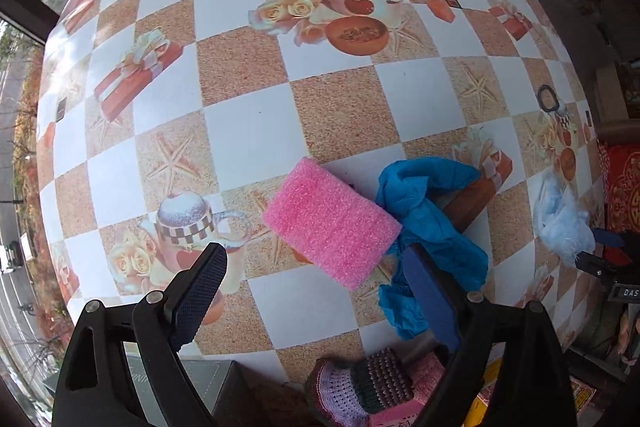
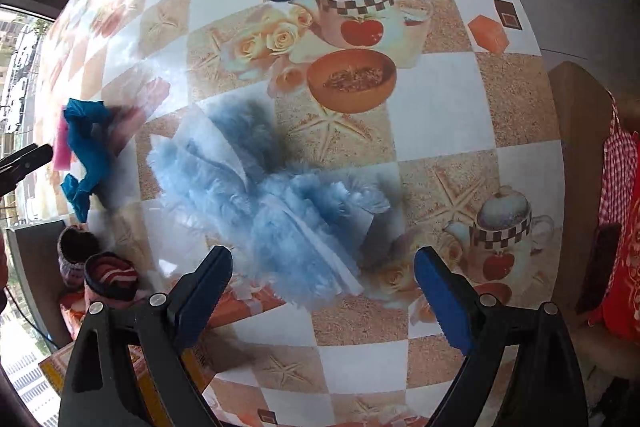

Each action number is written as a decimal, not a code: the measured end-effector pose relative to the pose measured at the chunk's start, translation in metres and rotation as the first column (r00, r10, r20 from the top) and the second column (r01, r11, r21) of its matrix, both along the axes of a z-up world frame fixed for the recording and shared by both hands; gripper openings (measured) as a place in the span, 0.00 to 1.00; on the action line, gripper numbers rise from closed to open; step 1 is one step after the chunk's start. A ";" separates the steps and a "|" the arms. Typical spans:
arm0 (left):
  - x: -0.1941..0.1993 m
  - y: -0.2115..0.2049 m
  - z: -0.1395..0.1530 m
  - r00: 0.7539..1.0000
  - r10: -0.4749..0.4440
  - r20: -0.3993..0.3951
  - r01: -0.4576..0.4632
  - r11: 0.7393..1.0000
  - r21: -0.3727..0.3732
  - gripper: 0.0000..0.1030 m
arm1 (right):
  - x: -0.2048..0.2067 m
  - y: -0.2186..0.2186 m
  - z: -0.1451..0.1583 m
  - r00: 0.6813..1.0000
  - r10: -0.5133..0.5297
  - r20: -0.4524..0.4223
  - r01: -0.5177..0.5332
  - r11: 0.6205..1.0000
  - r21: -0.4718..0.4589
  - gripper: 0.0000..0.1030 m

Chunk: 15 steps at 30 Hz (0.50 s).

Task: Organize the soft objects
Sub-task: 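Grasp the pink sponge with the left tool while the right tool grasps the light-blue fluffy duster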

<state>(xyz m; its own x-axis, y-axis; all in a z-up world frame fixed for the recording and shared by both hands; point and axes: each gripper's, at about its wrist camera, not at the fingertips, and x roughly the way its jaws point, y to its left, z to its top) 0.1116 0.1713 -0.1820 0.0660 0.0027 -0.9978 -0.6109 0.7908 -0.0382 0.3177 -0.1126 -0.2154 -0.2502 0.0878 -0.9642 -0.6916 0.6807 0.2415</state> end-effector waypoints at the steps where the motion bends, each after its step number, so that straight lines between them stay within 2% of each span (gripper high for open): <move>1: 0.003 -0.001 -0.003 1.000 -0.022 -0.005 0.022 1.000 -0.005 0.89 | -0.003 0.000 0.003 1.000 0.012 0.003 -0.012 1.000 0.018 0.91; 7: 0.017 -0.009 -0.025 0.992 -0.104 -0.073 0.103 0.995 -0.007 0.89 | -0.019 0.025 0.013 0.989 0.133 0.062 -0.137 0.989 0.061 0.91; 12: 0.028 -0.008 -0.039 0.990 -0.111 -0.088 0.109 0.994 -0.032 0.89 | -0.029 0.056 -0.006 0.978 0.202 0.048 -0.204 0.979 0.025 0.91; 15: 0.040 -0.015 -0.043 0.986 -0.136 -0.096 0.135 0.991 -0.011 0.89 | -0.031 0.062 -0.017 0.973 0.227 0.045 -0.227 0.974 -0.010 0.91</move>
<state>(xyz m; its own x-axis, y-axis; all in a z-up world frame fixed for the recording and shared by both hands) 0.1512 0.1562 -0.2251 -0.0306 -0.0038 -0.9995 -0.4990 0.8665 0.0120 0.2870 -0.0506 -0.2322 -0.2185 0.0295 -0.9754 -0.8384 0.5058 0.2031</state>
